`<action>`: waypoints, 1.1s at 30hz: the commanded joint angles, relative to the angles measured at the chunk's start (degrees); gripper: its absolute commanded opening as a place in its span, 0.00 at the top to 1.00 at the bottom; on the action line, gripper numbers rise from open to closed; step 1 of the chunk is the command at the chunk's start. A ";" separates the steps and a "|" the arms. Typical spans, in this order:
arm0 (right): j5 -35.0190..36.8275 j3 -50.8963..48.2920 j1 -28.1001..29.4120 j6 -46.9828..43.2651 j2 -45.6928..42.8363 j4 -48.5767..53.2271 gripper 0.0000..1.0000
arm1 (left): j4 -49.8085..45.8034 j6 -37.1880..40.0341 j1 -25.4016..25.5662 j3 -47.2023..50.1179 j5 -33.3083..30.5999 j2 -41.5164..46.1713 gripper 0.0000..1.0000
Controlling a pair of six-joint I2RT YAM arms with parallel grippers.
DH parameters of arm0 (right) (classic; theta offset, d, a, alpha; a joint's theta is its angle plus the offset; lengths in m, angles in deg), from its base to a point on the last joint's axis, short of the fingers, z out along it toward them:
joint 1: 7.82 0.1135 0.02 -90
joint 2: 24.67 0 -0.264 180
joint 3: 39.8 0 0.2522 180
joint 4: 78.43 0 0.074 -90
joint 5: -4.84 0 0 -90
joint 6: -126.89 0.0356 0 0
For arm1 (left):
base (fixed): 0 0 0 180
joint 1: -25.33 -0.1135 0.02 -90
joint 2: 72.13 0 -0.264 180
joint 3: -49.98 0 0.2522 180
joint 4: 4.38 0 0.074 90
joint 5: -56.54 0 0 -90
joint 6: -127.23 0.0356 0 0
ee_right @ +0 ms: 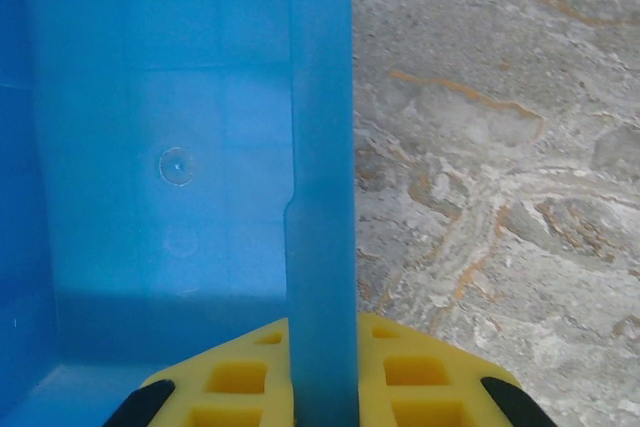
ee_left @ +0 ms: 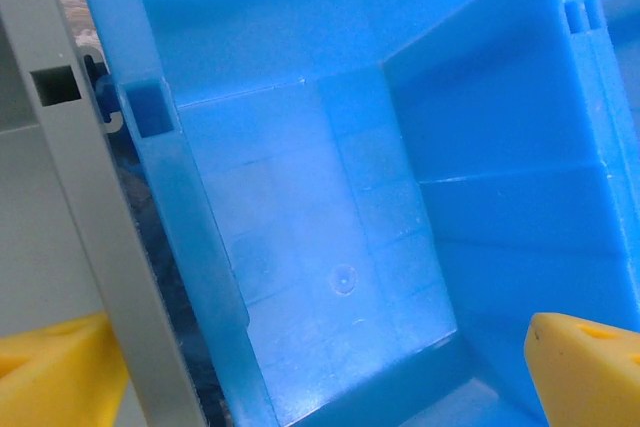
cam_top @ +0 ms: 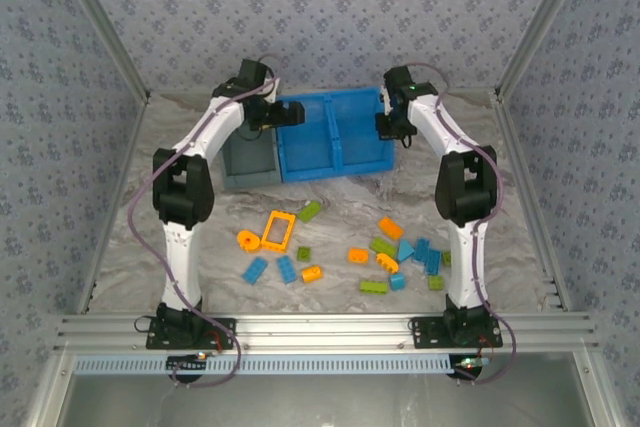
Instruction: Sort the legos into containers by color
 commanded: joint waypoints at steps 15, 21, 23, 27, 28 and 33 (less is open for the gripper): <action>1.59 -15.91 -5.76 0.97 -11.44 -0.21 0.94 | 2.09 -8.59 10.55 -14.46 5.29 -9.36 0.01; 2.74 -16.56 -6.57 0.58 -12.89 -0.66 0.91 | 1.89 -9.57 11.45 -15.28 5.12 -9.32 0.01; 2.61 -16.09 -6.73 0.57 -13.05 -0.61 0.89 | 1.61 -9.64 11.53 -15.05 4.79 -8.65 0.02; 3.11 -14.43 -6.76 0.95 -12.96 0.50 0.77 | 1.38 -9.60 11.49 -14.07 2.67 -6.55 0.01; 3.44 -14.40 -6.64 1.17 -13.38 0.43 0.72 | 0.96 -9.51 11.55 -14.18 1.47 -5.91 0.01; 4.79 -14.50 -6.59 2.17 -17.40 -0.19 0.58 | -2.34 -9.71 11.47 -15.50 -5.07 -2.11 0.01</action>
